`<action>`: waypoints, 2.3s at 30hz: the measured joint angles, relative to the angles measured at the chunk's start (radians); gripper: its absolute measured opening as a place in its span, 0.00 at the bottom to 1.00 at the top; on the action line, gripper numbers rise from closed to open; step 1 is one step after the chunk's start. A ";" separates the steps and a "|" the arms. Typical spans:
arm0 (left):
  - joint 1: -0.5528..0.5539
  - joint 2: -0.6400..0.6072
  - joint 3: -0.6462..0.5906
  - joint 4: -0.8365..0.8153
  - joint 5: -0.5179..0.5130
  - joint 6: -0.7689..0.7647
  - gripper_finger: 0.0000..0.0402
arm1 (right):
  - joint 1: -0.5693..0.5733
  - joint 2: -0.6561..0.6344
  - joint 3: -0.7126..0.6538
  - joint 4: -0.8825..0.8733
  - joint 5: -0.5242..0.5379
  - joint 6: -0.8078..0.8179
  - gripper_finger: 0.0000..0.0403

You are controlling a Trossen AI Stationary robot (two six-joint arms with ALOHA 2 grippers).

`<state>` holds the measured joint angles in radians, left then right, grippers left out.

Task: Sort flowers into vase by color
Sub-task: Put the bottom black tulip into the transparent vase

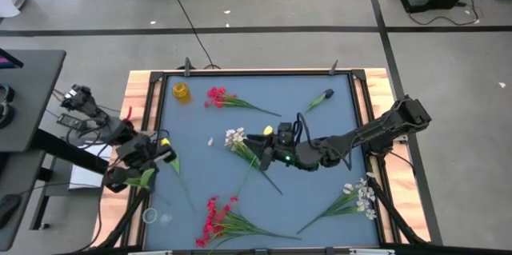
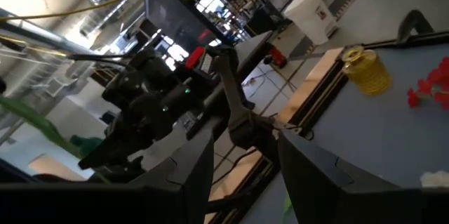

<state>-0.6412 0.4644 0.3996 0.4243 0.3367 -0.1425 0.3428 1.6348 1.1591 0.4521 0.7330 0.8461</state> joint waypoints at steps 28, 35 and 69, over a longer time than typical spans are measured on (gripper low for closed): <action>-0.165 0.000 0.000 0.036 -0.001 0.026 0.00 | 0.010 0.000 0.000 0.005 0.007 0.027 0.42; -0.165 0.000 0.000 0.001 -0.001 0.026 0.00 | 0.004 0.000 0.000 0.006 0.006 0.027 0.42; -0.234 0.001 -0.001 -0.222 -0.029 0.017 0.00 | -0.025 0.000 0.000 0.002 -0.021 0.012 0.42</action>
<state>-0.8749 0.4656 0.3985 0.2022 0.3080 -0.1259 0.3181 1.6344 1.1591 0.4538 0.7117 0.8577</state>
